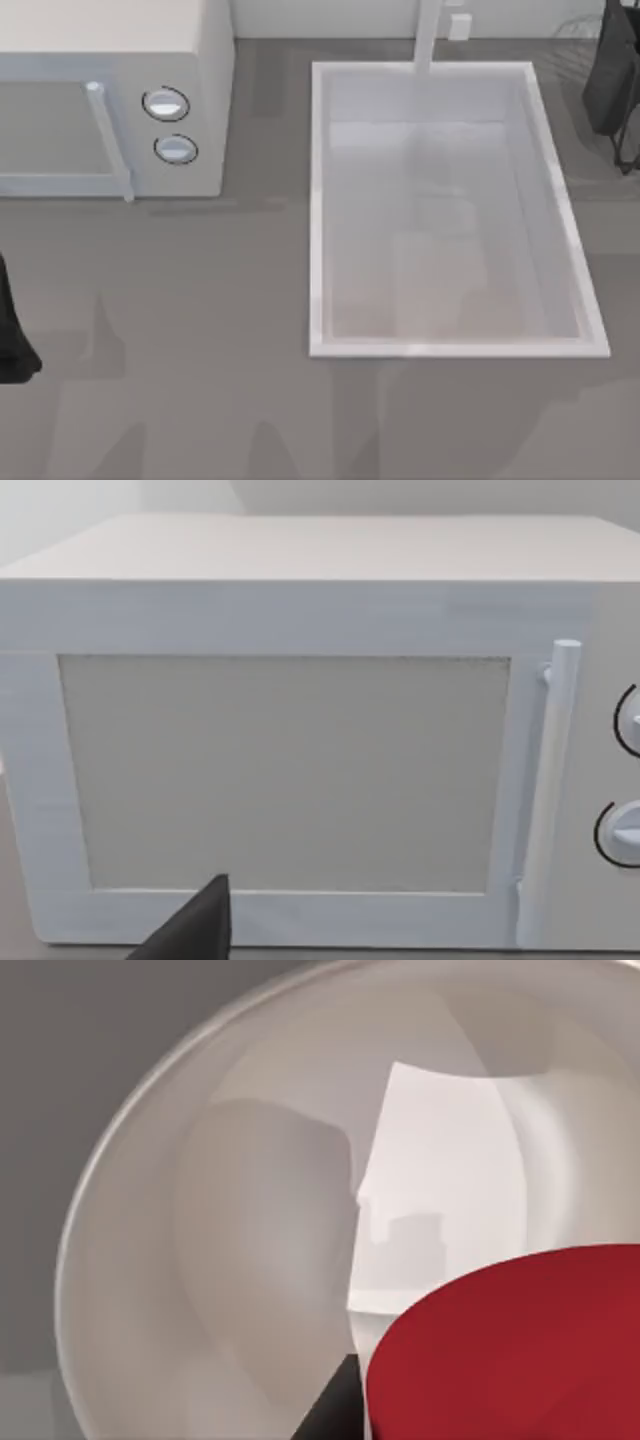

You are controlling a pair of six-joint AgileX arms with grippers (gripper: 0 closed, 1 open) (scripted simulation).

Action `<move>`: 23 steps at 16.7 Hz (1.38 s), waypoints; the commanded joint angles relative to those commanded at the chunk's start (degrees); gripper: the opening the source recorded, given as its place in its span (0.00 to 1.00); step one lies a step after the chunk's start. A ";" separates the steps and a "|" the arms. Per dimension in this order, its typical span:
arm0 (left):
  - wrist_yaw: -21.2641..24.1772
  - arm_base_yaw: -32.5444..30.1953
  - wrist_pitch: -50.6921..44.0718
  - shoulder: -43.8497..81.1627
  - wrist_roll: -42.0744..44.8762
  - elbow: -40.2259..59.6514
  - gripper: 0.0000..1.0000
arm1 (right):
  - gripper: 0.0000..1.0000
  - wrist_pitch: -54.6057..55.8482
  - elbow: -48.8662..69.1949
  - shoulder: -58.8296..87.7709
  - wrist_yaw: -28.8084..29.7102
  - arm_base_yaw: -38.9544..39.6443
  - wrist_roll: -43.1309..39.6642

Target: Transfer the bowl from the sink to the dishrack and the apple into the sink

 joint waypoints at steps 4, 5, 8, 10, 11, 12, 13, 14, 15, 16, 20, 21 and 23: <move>0.00 0.00 0.00 0.00 0.00 0.00 1.00 | 0.00 -4.66 3.45 -2.04 -0.19 0.04 -0.06; 0.00 0.00 0.00 0.00 0.00 0.00 1.00 | 0.00 -4.66 3.45 -2.04 -0.19 0.04 -0.06; 0.00 0.00 0.00 0.00 0.00 0.00 1.00 | 0.00 -4.53 3.31 -1.82 -0.21 0.14 0.05; 0.00 0.00 0.00 0.00 0.00 0.00 1.00 | 0.00 -2.83 2.49 -1.91 0.61 1.27 0.08; 0.00 0.00 0.00 0.00 0.00 0.00 1.00 | 0.00 -1.10 1.67 -1.99 1.42 2.37 0.15; 0.00 0.00 0.00 0.00 0.00 0.00 1.00 | 0.00 1.20 0.61 -2.08 2.49 3.78 0.26; 0.00 0.00 0.00 0.00 0.00 0.00 1.00 | 0.00 4.01 -0.67 -2.16 3.77 5.45 0.41; 0.00 0.00 0.00 0.00 0.00 0.00 1.00 | 0.00 7.28 -2.16 -2.24 5.25 7.35 0.61; 0.00 0.00 0.00 0.00 0.00 0.00 1.00 | 0.00 10.95 -3.83 -2.30 6.90 9.45 0.85; 0.00 0.00 0.00 0.00 0.00 0.00 1.00 | 0.00 14.97 -5.68 -2.34 8.70 11.73 1.13; 0.00 0.00 0.00 0.00 0.00 0.00 1.00 | 0.00 33.78 -14.48 -2.20 16.78 21.96 2.54; 0.00 0.00 0.00 0.00 0.00 0.00 1.00 | 0.00 38.93 -16.90 -2.16 18.87 24.65 2.97; 0.00 0.00 0.00 0.00 0.00 0.00 1.00 | 0.00 49.47 -21.76 -2.18 22.98 30.03 3.94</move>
